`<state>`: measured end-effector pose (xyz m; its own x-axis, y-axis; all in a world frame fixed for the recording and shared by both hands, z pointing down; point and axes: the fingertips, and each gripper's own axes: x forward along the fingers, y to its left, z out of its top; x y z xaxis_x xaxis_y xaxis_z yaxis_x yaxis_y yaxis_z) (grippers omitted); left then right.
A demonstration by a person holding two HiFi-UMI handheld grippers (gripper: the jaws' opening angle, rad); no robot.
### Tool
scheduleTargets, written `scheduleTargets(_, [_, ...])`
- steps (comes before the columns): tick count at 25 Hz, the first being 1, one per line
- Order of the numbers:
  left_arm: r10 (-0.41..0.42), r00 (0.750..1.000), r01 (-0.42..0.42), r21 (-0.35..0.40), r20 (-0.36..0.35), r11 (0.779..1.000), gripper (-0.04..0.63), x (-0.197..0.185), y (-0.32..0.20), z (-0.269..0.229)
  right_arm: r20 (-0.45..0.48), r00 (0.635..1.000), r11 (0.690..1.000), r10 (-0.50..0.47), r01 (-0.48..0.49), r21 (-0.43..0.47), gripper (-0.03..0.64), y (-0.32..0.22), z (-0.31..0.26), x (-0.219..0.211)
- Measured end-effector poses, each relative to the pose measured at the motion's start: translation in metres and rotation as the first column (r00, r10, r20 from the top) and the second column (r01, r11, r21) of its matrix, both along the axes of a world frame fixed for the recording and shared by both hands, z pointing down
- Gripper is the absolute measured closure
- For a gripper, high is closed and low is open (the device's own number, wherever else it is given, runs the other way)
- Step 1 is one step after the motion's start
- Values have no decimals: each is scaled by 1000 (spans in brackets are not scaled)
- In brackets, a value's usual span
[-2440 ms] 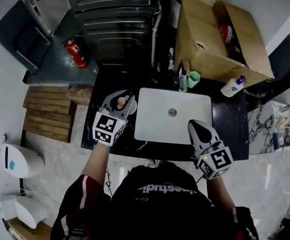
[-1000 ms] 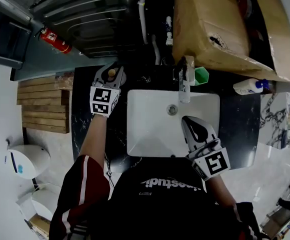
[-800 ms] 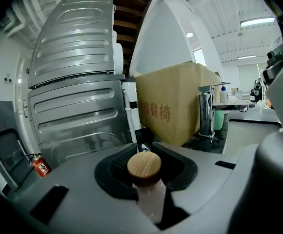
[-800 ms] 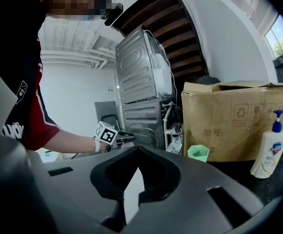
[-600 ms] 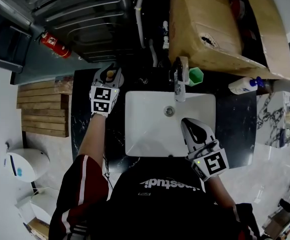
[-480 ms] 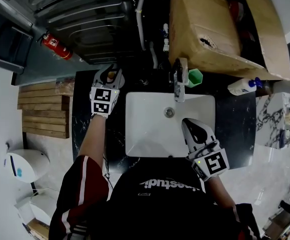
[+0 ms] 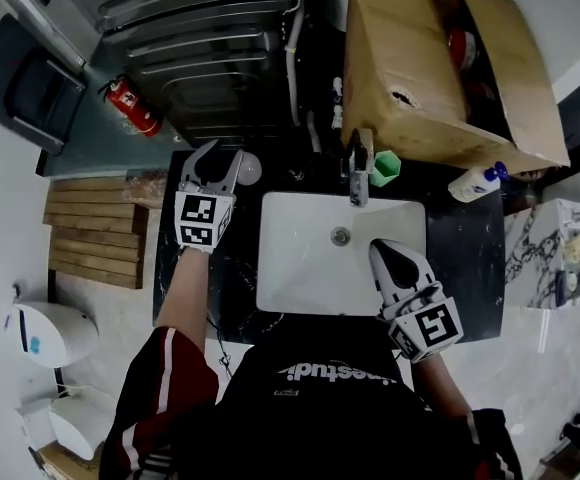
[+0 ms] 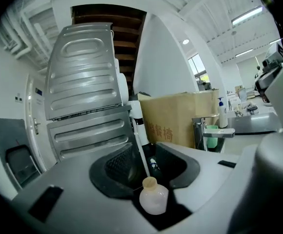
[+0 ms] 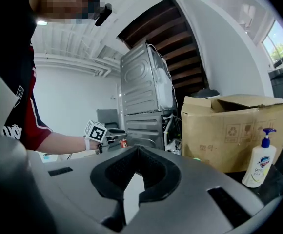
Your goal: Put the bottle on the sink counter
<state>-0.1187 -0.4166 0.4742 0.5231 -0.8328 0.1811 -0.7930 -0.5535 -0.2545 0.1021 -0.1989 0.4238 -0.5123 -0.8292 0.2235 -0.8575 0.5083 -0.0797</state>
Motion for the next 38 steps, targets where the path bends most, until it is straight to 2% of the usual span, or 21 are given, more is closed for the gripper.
scheduleTargets(5, [7,1000,-5,75,-21,997,466,-12,53,-46,3,1000,998,25,-25,61,578,25,-25,3])
scheduleTargets(11, [104,994,-100,152,-16,983,530,-5,139,-97,37,999,995,36,-39,95,578,67,-51,0])
scheduleTargets(15, [168,985,-162,126,-34,979,571,11,184,-103,45,997,992,55,-60,114,578,84,-65,4])
scheduleTargets(20, [232,957,-226,54,-173,973,581,38,238,-105,39,997,988,63,-68,139,578,106,-85,13])
scheduleTargets(23, [257,929,-257,34,-267,966,581,55,267,-117,48,997,989,60,-66,135,578,116,-88,18])
scheduleTargets(25, [264,916,-268,31,-302,963,581,67,281,-125,56,997,990,52,-59,126,578,121,-85,20])
scheduleTargets(28, [273,908,-281,21,-318,960,581,86,301,-129,55,998,993,34,-40,115,578,132,-82,25])
scheduleTargets(33, [296,906,-309,5,-301,951,581,124,322,-126,56,998,992,6,-13,126,578,146,-81,43])
scheduleTargets(38, [304,910,-311,22,-280,950,581,140,331,-134,49,999,991,-1,-6,135,578,148,-84,58])
